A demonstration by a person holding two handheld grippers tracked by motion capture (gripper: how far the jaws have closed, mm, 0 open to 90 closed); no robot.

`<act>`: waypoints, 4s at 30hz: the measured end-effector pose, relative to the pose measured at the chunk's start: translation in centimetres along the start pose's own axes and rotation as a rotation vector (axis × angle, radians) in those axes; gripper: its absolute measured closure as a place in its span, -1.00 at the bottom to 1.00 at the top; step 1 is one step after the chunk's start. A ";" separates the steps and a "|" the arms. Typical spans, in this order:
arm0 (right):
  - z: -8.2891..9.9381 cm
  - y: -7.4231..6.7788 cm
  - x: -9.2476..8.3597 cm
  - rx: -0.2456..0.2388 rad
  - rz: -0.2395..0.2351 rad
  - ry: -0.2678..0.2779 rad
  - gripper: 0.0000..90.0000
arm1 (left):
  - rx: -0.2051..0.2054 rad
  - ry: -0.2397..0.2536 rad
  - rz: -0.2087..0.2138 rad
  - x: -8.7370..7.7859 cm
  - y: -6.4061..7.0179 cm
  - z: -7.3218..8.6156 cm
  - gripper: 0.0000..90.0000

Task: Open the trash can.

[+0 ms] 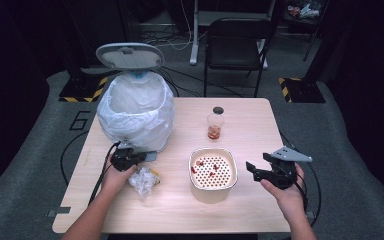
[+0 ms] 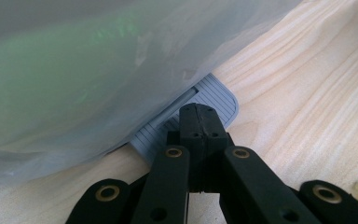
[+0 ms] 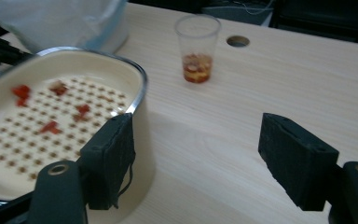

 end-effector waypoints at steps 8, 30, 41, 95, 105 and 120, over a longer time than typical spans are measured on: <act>-1.8 -6.3 0.8 -0.109 -0.137 -0.002 -0.53 | -0.009 -0.002 -0.001 0.0 0.0 0.0 1.00; 1.0 -20.2 3.5 -0.227 -0.365 -0.071 -0.61 | -0.016 -0.015 0.025 -0.2 -0.1 0.1 1.00; 5.5 -25.8 6.6 -0.302 -0.385 -0.149 -0.67 | -0.035 0.003 0.027 0.0 -0.1 0.0 1.00; 9.6 -27.2 22.9 -0.277 -0.266 -0.206 -0.67 | -0.014 -0.004 0.015 0.0 0.0 0.0 1.00; 7.5 -27.5 20.1 -0.296 -0.275 -0.077 -0.68 | 0.007 -0.015 0.017 -0.1 -0.1 0.1 1.00; 8.7 -28.1 23.5 -0.294 -0.334 -0.181 -0.68 | -0.018 0.001 0.017 0.0 0.0 0.0 1.00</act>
Point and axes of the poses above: each handheld gripper's, and its own axes: x roughly forward along the jaws, z roughly out of its underside, y roughly to its right, the point moved 8 cm from there along x, roughly forward along the jaws, and after that the axes turned 13 degrees about x, right-handed, at the moved point
